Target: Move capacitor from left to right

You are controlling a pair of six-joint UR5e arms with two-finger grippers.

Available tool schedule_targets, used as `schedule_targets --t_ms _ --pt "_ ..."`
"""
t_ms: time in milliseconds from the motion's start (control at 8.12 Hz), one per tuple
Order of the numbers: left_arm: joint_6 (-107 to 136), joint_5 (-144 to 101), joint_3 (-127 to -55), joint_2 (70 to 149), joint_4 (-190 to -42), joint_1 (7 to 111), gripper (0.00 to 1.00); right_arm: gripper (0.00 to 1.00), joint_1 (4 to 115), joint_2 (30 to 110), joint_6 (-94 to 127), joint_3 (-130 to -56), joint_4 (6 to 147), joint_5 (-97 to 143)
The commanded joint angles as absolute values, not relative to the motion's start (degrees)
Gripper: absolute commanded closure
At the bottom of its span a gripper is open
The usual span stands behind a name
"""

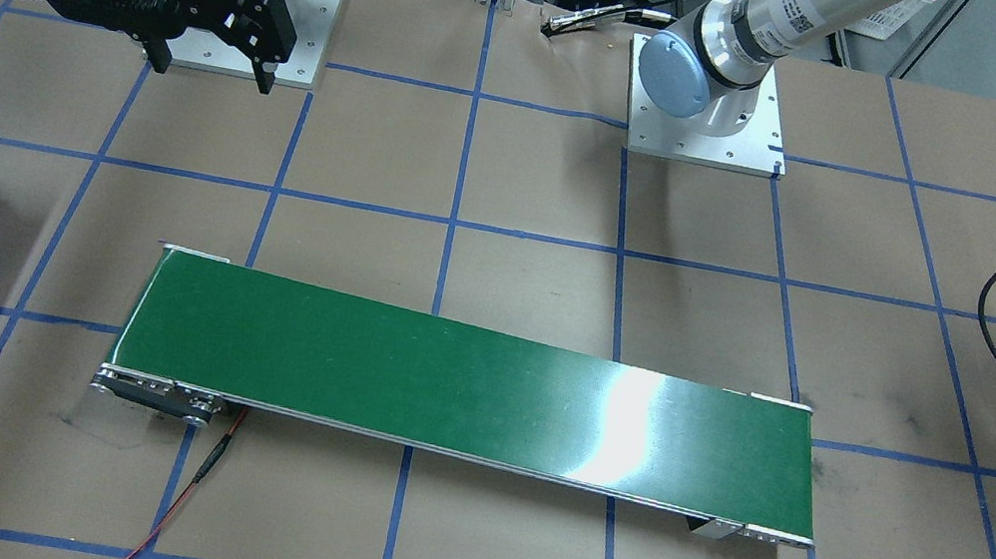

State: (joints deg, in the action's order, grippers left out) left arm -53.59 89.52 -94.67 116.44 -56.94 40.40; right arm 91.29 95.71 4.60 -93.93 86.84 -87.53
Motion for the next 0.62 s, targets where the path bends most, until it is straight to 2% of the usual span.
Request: schedule_targets --t_ms 0,493 --pt "-49.15 86.48 -94.57 106.91 -62.4 50.13 1.0 0.0 91.32 95.71 4.57 -93.96 86.84 -87.63" --pt "-42.38 90.7 -94.48 106.26 -64.86 69.04 1.0 0.0 91.32 95.71 4.57 -93.96 86.84 -87.63"
